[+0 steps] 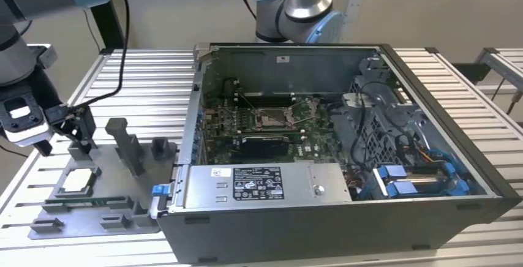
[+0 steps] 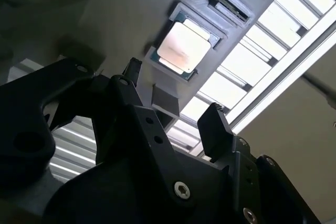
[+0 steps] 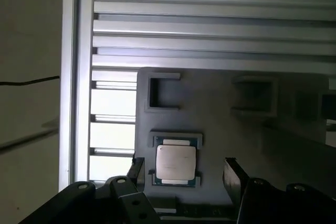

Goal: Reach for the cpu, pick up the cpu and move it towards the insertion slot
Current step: 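Pick up the cpu and move it towards the insertion slot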

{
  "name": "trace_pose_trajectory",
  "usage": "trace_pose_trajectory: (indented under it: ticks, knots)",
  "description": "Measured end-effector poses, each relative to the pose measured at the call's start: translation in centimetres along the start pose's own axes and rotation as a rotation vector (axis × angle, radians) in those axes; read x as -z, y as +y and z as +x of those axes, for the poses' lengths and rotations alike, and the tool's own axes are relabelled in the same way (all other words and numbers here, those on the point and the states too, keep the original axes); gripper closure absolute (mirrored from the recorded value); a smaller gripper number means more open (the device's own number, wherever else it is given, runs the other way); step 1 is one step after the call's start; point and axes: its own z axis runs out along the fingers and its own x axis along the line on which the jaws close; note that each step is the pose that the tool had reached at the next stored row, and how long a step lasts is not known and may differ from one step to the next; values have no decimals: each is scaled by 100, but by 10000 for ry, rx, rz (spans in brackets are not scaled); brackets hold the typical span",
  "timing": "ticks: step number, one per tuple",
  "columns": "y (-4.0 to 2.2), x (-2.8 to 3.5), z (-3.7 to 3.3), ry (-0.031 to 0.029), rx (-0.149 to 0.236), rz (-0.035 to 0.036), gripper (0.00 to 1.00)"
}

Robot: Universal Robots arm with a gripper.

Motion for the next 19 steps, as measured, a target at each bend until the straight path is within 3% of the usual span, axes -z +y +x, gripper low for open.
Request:
trace_pose_trajectory:
  ticks: [19]
  knots:
    - [-89, -282, 13, 2, 1, 4, 0]
